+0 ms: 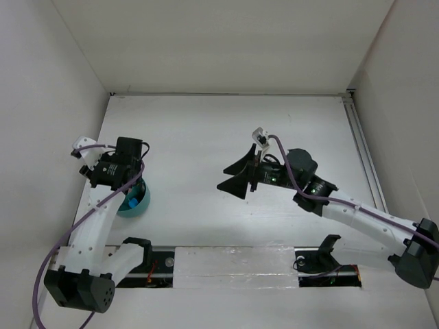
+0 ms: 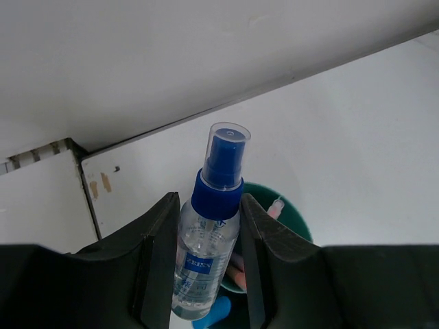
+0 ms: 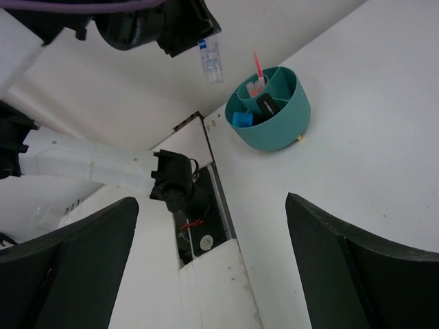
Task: Sort the stationery into containers
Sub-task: Place the stationery in the storage box.
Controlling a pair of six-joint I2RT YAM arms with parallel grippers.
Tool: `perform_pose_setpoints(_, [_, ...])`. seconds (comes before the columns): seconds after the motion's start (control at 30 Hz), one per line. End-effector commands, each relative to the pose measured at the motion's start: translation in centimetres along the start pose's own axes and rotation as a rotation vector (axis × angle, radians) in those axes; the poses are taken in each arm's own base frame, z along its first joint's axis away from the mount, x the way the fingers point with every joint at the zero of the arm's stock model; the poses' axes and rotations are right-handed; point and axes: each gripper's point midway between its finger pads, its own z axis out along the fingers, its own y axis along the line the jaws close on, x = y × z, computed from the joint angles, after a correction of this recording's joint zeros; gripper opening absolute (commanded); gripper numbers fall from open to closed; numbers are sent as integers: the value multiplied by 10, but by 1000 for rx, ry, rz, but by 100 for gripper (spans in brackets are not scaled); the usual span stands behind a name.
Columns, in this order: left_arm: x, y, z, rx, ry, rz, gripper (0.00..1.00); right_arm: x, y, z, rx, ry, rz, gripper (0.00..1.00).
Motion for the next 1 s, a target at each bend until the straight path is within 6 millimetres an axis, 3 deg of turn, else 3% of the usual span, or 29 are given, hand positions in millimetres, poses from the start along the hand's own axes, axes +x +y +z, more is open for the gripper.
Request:
perform_pose_setpoints(0.0, [9,11,5,-47,-23,-49,0,-5,9,-7,-9,-25,17,94])
perform_pose_setpoints(0.1, [16,11,8,-56,-20,-95,0,1,7,-12,18,0,45,94])
perform_pose_setpoints(0.23, [21,29,9,-125,-36,-138,0,8,12,-16,10,27,105,94])
perform_pose_setpoints(0.4, [8,24,10,-147,-81,-120,0,16,19,-14,-21,59,110,94])
perform_pose_setpoints(0.53, [11,23,13,-158,-87,-109,0,23,25,-9,-7,59,93,94])
perform_pose_setpoints(0.97, [16,32,12,-150,-96,-203,0,13,36,-17,-5,25,63,94])
